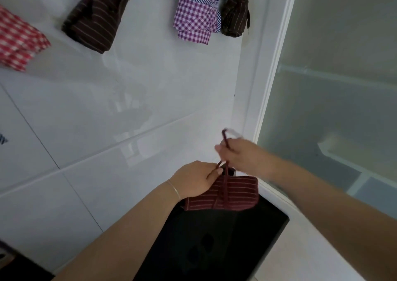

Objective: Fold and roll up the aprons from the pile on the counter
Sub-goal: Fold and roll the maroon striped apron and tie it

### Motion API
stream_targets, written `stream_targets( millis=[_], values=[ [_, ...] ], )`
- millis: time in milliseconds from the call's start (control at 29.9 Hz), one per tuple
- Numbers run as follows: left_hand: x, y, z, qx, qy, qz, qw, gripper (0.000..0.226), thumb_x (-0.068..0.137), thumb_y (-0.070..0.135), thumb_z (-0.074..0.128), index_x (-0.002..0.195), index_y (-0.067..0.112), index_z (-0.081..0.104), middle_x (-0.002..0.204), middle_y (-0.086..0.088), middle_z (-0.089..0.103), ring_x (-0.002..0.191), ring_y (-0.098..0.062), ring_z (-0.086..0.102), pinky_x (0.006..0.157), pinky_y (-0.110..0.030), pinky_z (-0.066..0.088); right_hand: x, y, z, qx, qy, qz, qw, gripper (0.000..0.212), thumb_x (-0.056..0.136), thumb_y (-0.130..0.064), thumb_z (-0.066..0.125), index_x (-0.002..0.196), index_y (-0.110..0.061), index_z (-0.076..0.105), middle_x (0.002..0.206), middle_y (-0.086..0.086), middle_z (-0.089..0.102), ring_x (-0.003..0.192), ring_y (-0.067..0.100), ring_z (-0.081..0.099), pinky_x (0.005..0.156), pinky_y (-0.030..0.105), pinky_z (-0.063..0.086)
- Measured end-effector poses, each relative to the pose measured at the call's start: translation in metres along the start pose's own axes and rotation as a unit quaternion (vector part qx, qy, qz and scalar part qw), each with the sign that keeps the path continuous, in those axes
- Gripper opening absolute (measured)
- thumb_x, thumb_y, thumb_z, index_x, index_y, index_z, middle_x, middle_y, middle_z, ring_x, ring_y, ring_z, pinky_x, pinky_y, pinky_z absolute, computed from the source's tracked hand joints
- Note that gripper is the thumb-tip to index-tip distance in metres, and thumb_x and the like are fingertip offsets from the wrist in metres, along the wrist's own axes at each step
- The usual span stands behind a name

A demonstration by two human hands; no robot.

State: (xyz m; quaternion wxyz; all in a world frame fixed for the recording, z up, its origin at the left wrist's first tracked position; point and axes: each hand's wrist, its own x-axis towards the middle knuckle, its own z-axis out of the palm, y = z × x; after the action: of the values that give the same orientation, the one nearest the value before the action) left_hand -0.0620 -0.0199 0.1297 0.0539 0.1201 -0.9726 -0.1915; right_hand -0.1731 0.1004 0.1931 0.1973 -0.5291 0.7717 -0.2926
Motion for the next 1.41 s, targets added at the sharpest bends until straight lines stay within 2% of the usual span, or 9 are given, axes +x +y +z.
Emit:
stream_targets(
  millis=[167,234,368,469,569,737,937,1172,1406],
  values=[
    [-0.011,0.023,-0.020,-0.325,0.070,0.014,0.943,0.040,0.102,0.034,0.034,0.072,0.025,0.058,0.064,0.018,0.059,0.061,0.005,0.053,0.065,-0.014,0.040,0.026,0.047,-0.025,0.367,-0.013,0.101,0.925,0.032,0.094,-0.037,0.050,0.082,-0.009,0.063,0.066,0.008,0.057,0.050,0.013,0.049,0.048,0.023,0.045],
    [-0.012,0.027,-0.028,-0.401,0.129,0.008,0.907,0.039,0.102,0.033,0.035,0.075,0.023,0.061,0.064,0.017,0.060,0.063,0.001,0.056,0.065,-0.014,0.044,0.023,0.063,0.000,0.458,-0.036,0.132,0.878,0.023,0.095,-0.024,0.050,0.076,-0.012,0.057,0.086,0.016,0.062,0.065,0.016,0.054,0.061,0.027,0.046],
    [-0.005,0.019,-0.024,-0.530,0.205,-0.098,0.817,0.043,0.102,0.038,0.035,0.085,0.010,0.064,0.073,-0.003,0.062,0.069,-0.015,0.059,0.068,-0.028,0.050,-0.001,0.039,0.064,0.530,-0.019,0.105,0.841,0.041,0.103,-0.027,0.035,0.065,-0.014,0.044,0.060,0.007,0.044,0.050,0.014,0.040,0.049,0.024,0.033],
    [0.005,-0.001,-0.016,-0.580,0.214,-0.226,0.753,0.045,0.104,0.037,0.033,0.092,0.007,0.065,0.075,-0.005,0.063,0.067,-0.015,0.059,0.066,-0.028,0.048,-0.012,0.029,0.093,0.319,0.147,0.054,0.935,0.047,0.102,-0.040,0.032,0.066,-0.011,0.044,0.053,0.001,0.047,0.046,0.012,0.043,0.051,0.028,0.038],
    [0.008,-0.016,-0.003,-0.467,0.156,-0.296,0.818,0.045,0.104,0.035,0.030,0.098,0.005,0.064,0.090,-0.011,0.066,0.078,-0.019,0.062,0.073,-0.030,0.049,-0.017,0.037,0.093,-0.169,0.253,-0.085,0.949,0.050,0.101,-0.047,0.023,0.069,-0.018,0.050,0.053,-0.005,0.048,0.046,0.012,0.047,0.046,0.027,0.036],
    [0.007,-0.023,-0.003,-0.191,0.052,-0.240,0.950,0.045,0.104,0.036,0.029,0.075,0.012,0.054,0.080,-0.007,0.059,0.070,-0.015,0.054,0.065,-0.027,0.041,0.001,0.051,0.060,-0.355,0.250,-0.290,0.853,0.042,0.098,-0.041,0.043,0.072,-0.016,0.064,0.076,-0.001,0.058,0.069,0.017,0.054,0.058,0.028,0.044],
    [0.003,-0.028,0.004,-0.257,-0.015,-0.261,0.930,0.041,0.102,0.038,0.038,0.093,0.008,0.065,0.085,-0.007,0.065,0.074,-0.016,0.061,0.068,-0.026,0.047,0.004,0.059,0.059,-0.224,0.163,-0.279,0.920,0.041,0.096,-0.044,0.042,0.094,-0.014,0.070,0.097,-0.002,0.068,0.085,0.017,0.064,0.070,0.033,0.055],
    [-0.020,-0.024,0.070,-0.372,0.201,-0.293,0.858,0.027,0.099,0.025,0.049,0.106,0.012,0.072,0.087,0.000,0.071,0.081,-0.013,0.067,0.075,-0.025,0.053,0.002,0.081,0.107,-0.069,0.223,-0.190,0.954,0.012,0.089,-0.020,0.060,0.089,-0.015,0.071,0.086,-0.007,0.069,0.082,0.005,0.060,0.077,0.025,0.050],
    [-0.031,-0.029,0.083,-0.420,0.272,-0.282,0.819,0.028,0.102,0.018,0.042,0.118,0.014,0.065,0.099,0.005,0.069,0.085,0.000,0.063,0.070,-0.005,0.048,0.000,0.071,0.127,0.164,0.191,-0.009,0.968,0.011,0.091,-0.011,0.061,0.091,-0.018,0.070,0.090,-0.004,0.069,0.085,0.006,0.064,0.079,0.021,0.053]
  ],
)
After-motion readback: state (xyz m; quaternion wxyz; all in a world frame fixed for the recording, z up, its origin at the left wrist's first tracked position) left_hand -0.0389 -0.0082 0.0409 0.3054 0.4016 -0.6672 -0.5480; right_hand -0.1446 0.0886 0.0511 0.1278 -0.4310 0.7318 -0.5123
